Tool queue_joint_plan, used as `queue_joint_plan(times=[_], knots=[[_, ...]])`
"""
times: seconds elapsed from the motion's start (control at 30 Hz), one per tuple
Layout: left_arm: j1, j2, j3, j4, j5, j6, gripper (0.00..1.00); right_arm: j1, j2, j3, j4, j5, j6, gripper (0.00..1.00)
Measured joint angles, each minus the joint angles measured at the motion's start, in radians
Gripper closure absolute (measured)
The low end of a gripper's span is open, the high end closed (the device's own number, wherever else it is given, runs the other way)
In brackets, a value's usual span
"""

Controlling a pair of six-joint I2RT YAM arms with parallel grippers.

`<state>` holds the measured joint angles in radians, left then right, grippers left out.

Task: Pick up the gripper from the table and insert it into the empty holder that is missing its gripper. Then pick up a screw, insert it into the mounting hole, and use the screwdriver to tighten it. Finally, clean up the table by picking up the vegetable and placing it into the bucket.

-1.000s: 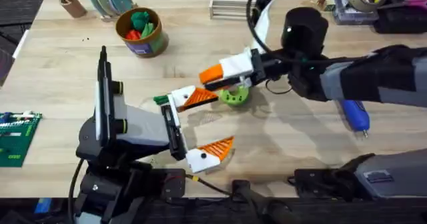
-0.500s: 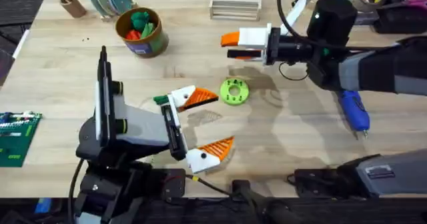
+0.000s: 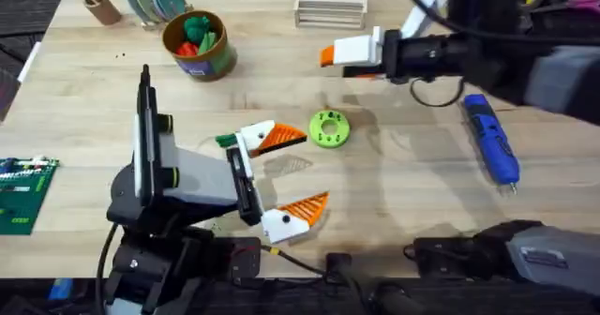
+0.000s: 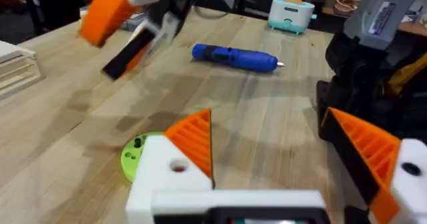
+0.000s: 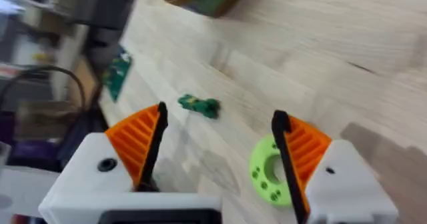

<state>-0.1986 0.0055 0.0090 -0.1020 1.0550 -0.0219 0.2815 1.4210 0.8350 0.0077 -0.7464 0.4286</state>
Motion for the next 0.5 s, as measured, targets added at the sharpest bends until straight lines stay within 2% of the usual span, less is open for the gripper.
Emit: queue_joint_plan(times=[0.17, 0.27, 0.5], knots=[[0.0, 0.0, 0.0, 0.0, 0.0, 0.0, 0.008, 0.021, -0.136, 0.036, -0.276, 0.186, -0.175, 0.015], [0.0, 0.0, 0.0, 0.0, 0.0, 0.0, 0.008, 0.039, -0.158, 0.038, -0.374, 0.283, -0.231, 0.015], [0.0, 0.0, 0.0, 0.0, 0.0, 0.0, 0.008, 0.055, -0.144, 0.038, -0.424, 0.369, -0.309, 0.014]])
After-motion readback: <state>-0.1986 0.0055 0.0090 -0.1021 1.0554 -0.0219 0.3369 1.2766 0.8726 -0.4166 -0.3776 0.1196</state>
